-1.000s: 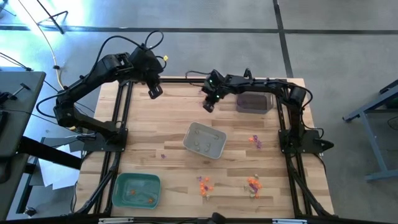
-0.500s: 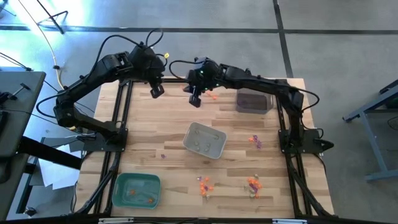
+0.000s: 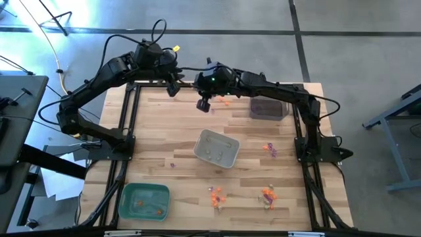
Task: Sort Halloween decoration
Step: Put the orange spider toy into the green bin
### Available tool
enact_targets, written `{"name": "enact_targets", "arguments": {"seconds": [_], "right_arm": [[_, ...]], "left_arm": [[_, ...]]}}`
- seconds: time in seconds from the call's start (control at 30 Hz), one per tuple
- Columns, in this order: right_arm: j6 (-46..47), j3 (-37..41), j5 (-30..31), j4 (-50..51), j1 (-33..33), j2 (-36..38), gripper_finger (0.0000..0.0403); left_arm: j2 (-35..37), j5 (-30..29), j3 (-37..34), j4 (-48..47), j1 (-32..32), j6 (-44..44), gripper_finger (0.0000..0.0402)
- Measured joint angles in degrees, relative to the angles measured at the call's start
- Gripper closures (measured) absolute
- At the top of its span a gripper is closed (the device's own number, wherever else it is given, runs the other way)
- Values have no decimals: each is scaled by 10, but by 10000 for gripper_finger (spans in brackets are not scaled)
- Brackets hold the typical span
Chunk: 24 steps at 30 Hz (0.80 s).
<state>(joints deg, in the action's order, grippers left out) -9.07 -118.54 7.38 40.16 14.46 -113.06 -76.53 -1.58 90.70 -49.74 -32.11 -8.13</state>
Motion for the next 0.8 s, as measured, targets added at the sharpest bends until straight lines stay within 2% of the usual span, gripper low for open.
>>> {"name": "enact_targets", "arguments": {"seconds": [0.1,0.4,0.5,0.6,0.8], "right_arm": [[1,0,12,8,0,0,403],[0,0,17,30,5,0,403],[0,0,17,30,9,0,403],[0,0,12,28,11,0,403],[1,1,-5,24,10,0,403]], "left_arm": [[7,-6,-30,55,10,12,305],[90,6,-253,296,11,35,305],[116,11,-305,335,9,44,305],[130,19,-337,336,2,51,305],[129,41,-341,370,3,80,297]]}}
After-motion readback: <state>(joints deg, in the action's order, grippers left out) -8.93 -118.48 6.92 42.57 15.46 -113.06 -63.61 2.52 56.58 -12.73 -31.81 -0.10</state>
